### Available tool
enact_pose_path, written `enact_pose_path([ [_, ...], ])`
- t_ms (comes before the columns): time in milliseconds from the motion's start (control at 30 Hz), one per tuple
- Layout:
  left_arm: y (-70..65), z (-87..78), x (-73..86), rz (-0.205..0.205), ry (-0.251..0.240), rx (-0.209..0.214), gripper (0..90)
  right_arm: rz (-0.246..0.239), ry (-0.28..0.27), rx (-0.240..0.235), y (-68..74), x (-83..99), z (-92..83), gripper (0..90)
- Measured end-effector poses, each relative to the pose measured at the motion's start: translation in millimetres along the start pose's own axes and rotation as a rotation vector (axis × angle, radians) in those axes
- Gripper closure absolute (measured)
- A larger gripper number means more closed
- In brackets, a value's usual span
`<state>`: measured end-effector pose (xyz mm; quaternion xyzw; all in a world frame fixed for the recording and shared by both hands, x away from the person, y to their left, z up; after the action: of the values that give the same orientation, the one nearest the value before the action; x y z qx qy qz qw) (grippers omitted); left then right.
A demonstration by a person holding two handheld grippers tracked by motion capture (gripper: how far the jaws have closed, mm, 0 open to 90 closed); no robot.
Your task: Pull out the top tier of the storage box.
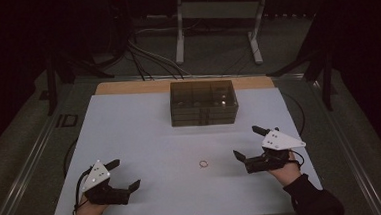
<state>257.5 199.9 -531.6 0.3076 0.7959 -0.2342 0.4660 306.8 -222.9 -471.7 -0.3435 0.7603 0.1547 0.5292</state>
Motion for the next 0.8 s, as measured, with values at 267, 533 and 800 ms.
enact_pose_path([
  [267, 0.0, -0.3, 0.0, -0.002, -0.001, 0.002, 0.0, -0.043, -0.022, 0.016, -6.1, -10.5, 4.6, 1.0],
  [533, -0.9, -0.1, -0.3, 0.0, -0.005, 0.009, 0.0, -0.076, -0.038, 0.025, -11.3, -17.4, 11.4, 1.0],
  [800, -0.5, -0.5, -0.5, -0.004, -0.007, 0.007, 0.0, -0.157, -0.015, 0.032, -12.4, -22.5, 25.4, 1.0],
])
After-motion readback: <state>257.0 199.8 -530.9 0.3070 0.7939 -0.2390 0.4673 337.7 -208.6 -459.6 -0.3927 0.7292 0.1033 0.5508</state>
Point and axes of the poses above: each handheld gripper's, and its own axes: z roughly forward along the jaws, x roughly out of its underside, y roughly to its left, the point moved 5 cm from there along z, roughly forward along the jaws, and after that the axes turned 2 degrees about x, right-handed, at the moved point
